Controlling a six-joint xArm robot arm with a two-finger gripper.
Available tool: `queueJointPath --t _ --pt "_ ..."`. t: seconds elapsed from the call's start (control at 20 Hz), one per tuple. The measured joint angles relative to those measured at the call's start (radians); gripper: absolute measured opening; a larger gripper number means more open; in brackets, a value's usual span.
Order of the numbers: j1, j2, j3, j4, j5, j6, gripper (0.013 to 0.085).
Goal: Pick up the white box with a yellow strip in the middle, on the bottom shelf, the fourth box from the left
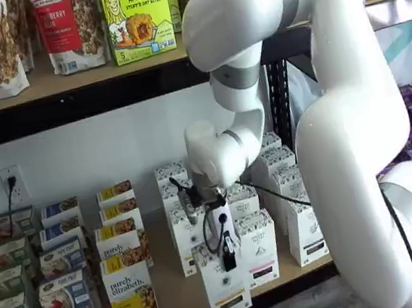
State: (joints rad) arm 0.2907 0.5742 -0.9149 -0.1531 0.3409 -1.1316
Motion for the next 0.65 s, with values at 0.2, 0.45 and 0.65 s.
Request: queueJointPath --t 0.2,0.45,0.65 --pt "-0.009 -0.053 0.059 -0.004 -0.007 -0.005 0.0530" --pt "-0.016 -0.105 0.102 0.009 0.004 -0.025 0.0530" --pt "-0.027 -0.149 0.138 0.012 0.004 -0.038 0.0530"
